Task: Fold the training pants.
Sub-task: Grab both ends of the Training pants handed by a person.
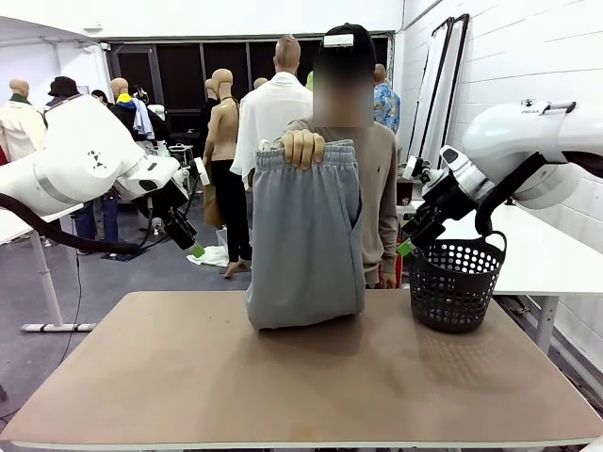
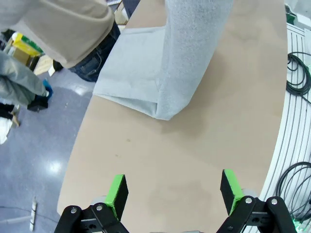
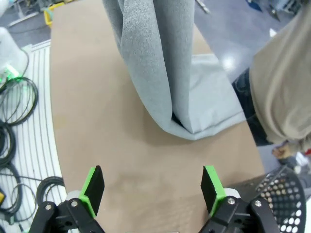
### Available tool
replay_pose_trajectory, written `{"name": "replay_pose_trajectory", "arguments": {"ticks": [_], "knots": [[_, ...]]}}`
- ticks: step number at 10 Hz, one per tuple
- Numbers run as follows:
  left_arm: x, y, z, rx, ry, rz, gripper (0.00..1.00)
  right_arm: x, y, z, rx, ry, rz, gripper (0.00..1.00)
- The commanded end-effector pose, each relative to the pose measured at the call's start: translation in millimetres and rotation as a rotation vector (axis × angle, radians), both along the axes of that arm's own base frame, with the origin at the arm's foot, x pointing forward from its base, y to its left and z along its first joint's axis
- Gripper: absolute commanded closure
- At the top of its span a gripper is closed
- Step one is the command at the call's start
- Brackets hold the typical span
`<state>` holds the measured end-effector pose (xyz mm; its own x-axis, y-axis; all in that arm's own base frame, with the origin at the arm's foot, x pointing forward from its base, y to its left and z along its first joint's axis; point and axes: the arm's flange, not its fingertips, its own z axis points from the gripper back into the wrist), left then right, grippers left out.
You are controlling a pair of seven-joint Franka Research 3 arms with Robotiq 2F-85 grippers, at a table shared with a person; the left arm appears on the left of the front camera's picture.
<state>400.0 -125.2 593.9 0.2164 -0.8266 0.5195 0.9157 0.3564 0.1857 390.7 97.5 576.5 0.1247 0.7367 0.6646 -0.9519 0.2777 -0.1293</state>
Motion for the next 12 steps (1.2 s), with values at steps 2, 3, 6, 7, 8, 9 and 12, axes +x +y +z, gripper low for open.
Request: {"name": "replay_pose_trajectory", "arguments": {"ticks": [2,3,6,7,8,9,12], "knots": [[20,15,2,-0.073,0.011,-0.197,0.0,20,-14,-5,0.094,-0.017,0.183,0.0],[22,17,0,-0.089,-0.005,-0.242,0.0,25,-17,-10,0.143,-0.03,0.218,0.0],[28,21,-13,-0.143,-0.084,-0.365,0.0,33,-19,-25,0.265,-0.098,0.268,0.0],[30,22,-17,-0.149,-0.107,-0.404,0.0,37,-17,-30,0.305,-0.092,0.284,0.0],[30,20,-21,-0.173,-0.099,-0.385,0.0,37,-15,-34,0.335,-0.092,0.278,0.0],[32,18,-22,-0.226,-0.089,-0.327,0.0,38,-14,-39,0.351,-0.104,0.26,0.0],[32,19,-22,-0.215,-0.083,-0.31,0.0,36,-15,-38,0.346,-0.09,0.242,0.0]]}}
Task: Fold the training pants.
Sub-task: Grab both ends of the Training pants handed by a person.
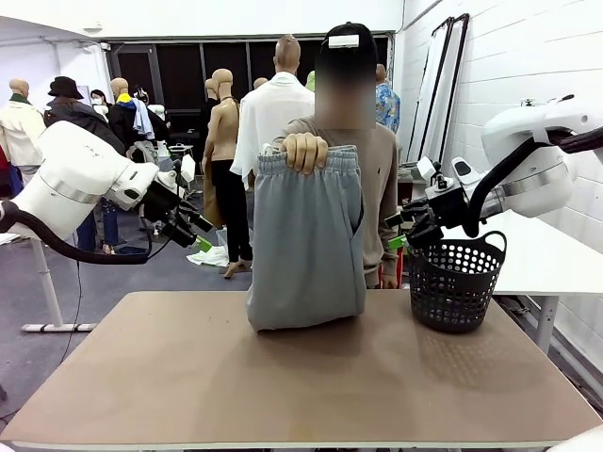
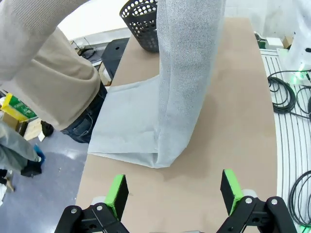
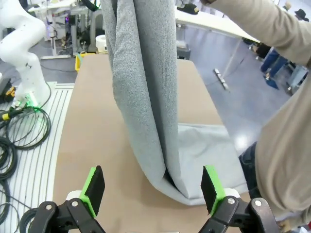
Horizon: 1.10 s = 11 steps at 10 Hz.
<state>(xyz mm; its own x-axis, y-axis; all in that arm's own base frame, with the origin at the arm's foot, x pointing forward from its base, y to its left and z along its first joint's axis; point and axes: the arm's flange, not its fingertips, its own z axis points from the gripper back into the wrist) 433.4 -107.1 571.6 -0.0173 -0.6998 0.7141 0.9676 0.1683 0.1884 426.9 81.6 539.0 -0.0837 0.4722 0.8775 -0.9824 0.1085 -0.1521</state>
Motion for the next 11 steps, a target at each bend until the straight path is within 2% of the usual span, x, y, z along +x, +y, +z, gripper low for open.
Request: {"name": "replay_pose_trajectory", "arguments": {"ticks": [1,5,6,7,9,11], "knots": [[-2,1,0,0.028,-0.023,-0.06,0.0,-1,1,0,0.002,-0.002,0.02,0.0],[-3,-3,0,0.022,-0.014,-0.038,0.0,-2,0,-1,-0.01,0.007,0.007,0.0],[1,-1,-3,-0.032,-0.039,-0.059,0.0,7,4,-6,0.037,-0.037,0.013,0.0],[0,0,-6,-0.07,-0.056,-0.074,0.0,12,7,-11,0.062,-0.046,0.032,0.0],[2,1,-11,-0.137,-0.078,-0.085,0.0,15,10,-16,0.109,-0.052,0.062,0.0],[6,-2,-22,-0.217,-0.101,-0.112,0.0,21,10,-22,0.18,-0.027,0.11,0.0]]}}
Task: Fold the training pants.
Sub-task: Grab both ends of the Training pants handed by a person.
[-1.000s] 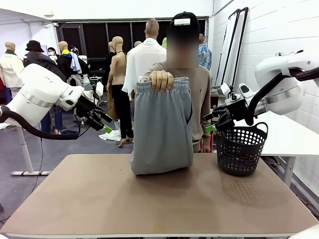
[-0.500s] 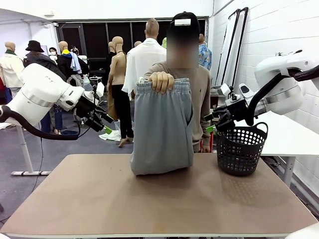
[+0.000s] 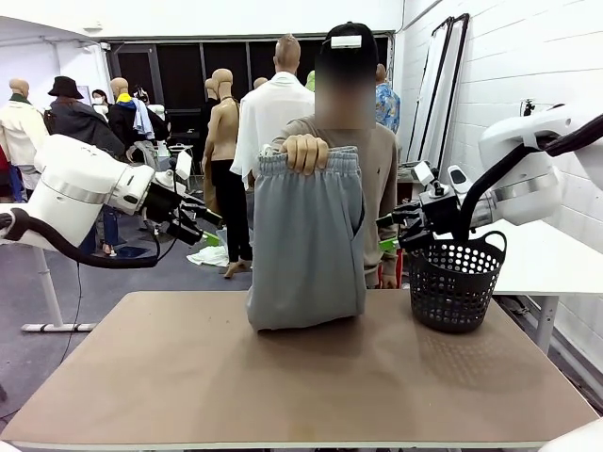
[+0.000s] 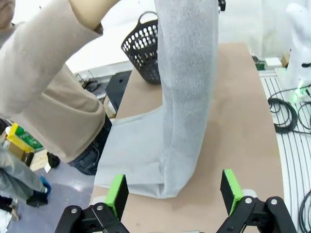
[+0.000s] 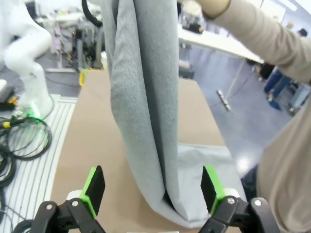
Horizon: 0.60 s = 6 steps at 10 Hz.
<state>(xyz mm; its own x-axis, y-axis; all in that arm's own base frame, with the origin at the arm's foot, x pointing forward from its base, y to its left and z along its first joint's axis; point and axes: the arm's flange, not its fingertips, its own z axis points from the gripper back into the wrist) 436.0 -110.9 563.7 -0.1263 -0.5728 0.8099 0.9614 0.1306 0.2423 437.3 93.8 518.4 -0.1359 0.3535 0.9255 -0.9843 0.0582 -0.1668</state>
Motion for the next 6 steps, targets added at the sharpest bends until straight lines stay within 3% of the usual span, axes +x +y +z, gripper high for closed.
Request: {"name": "replay_pose_trajectory", "arguments": {"ticks": [1,3,6], "knots": [[4,-2,-18,-0.089,-0.033,-0.043,0.0,11,-2,-3,0.109,0.015,0.079,0.0],[5,-6,-25,-0.15,-0.018,-0.082,0.0,9,-2,-4,0.189,0.071,0.166,0.0],[6,-11,-30,-0.25,-0.02,-0.077,0.0,7,4,-6,0.203,0.048,0.165,0.0]]}}
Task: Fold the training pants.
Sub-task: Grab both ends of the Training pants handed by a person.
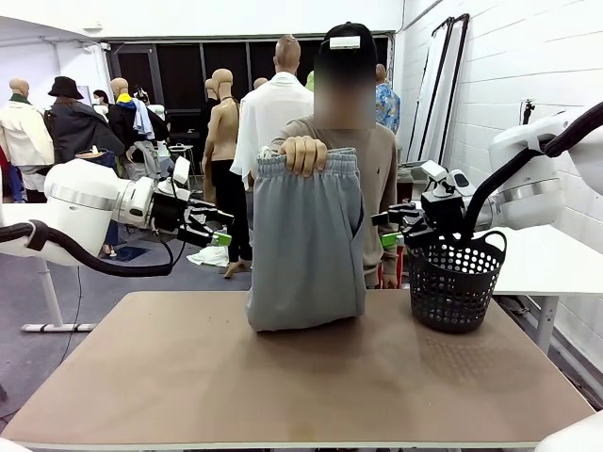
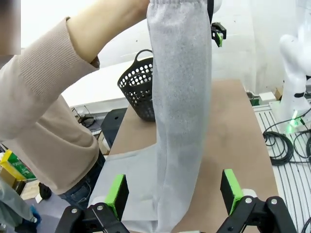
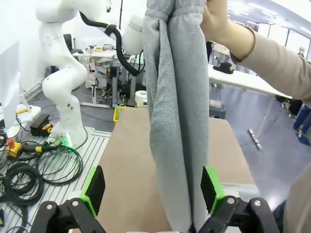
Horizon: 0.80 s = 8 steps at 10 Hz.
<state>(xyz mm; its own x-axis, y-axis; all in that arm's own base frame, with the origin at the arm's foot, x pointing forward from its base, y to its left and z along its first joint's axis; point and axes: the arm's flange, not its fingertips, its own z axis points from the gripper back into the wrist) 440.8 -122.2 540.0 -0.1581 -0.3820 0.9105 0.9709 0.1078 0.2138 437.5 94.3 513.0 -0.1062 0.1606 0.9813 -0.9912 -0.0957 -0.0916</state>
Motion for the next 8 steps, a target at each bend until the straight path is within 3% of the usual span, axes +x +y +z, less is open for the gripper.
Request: {"name": "replay_pose_trajectory", "arguments": {"ticks": [1,2,3,6,8], "knots": [[2.1,0.1,-5.7,-0.048,-0.012,-0.018,0.0,6.1,5.8,-1.1,0.006,-0.046,-0.059,0.0],[0.0,0.0,0.0,0.0,0.0,0.0,0.0,4.0,6.2,1.2,-0.03,-0.079,-0.127,0.0],[0.0,0.0,0.0,0.0,0.0,0.0,0.0,1.7,-0.4,-0.6,-0.008,-0.007,-0.013,0.0],[0.9,0.2,-1.1,-0.004,0.005,0.004,0.0,4.0,0.1,0.5,-0.024,-0.022,-0.04,0.0],[3.5,-2.9,-3.6,-0.052,0.0,-0.018,0.0,7.6,8.8,2.0,0.046,-0.024,-0.03,0.0]]}}
